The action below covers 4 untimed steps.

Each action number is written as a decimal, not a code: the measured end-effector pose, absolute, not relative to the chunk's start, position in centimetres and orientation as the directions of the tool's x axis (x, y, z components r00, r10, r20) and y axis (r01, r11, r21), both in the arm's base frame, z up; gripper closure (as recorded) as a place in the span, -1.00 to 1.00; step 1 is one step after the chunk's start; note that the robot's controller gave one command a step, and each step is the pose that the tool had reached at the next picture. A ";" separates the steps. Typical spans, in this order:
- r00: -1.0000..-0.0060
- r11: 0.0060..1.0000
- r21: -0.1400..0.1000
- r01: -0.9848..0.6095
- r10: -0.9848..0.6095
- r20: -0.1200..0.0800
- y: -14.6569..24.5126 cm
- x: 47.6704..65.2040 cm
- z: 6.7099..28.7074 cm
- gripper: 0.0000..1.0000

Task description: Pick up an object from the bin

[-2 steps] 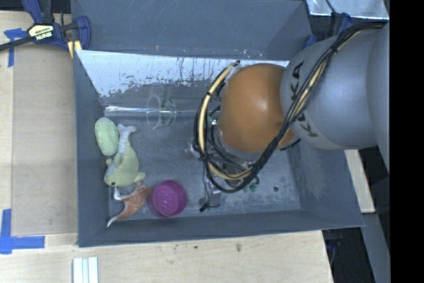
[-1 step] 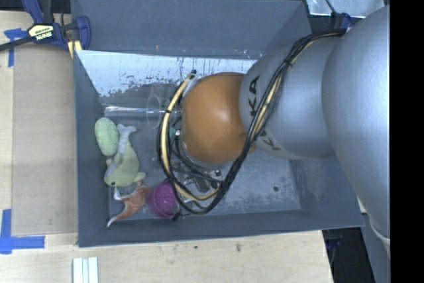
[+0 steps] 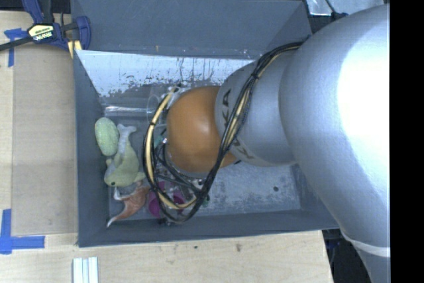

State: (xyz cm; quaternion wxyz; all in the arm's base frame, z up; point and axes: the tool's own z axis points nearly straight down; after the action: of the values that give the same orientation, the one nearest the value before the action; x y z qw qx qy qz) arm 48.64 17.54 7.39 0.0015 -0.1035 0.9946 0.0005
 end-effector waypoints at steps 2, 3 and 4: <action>-0.960 0.960 0.000 -0.281 -0.281 -0.002 18.4 48.5 6.5 1.00; -0.959 0.959 -0.001 -0.284 -0.284 -0.002 18.3 48.4 6.9 1.00; -0.959 0.959 0.000 -0.282 -0.282 -0.002 18.4 48.4 7.8 1.00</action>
Offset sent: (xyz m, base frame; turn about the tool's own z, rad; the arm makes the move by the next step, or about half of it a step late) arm 0.0000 0.0000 0.0000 0.0000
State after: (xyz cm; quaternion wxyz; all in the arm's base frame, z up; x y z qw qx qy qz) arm 48.44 18.36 7.83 0.0009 -0.1424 0.9898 0.0000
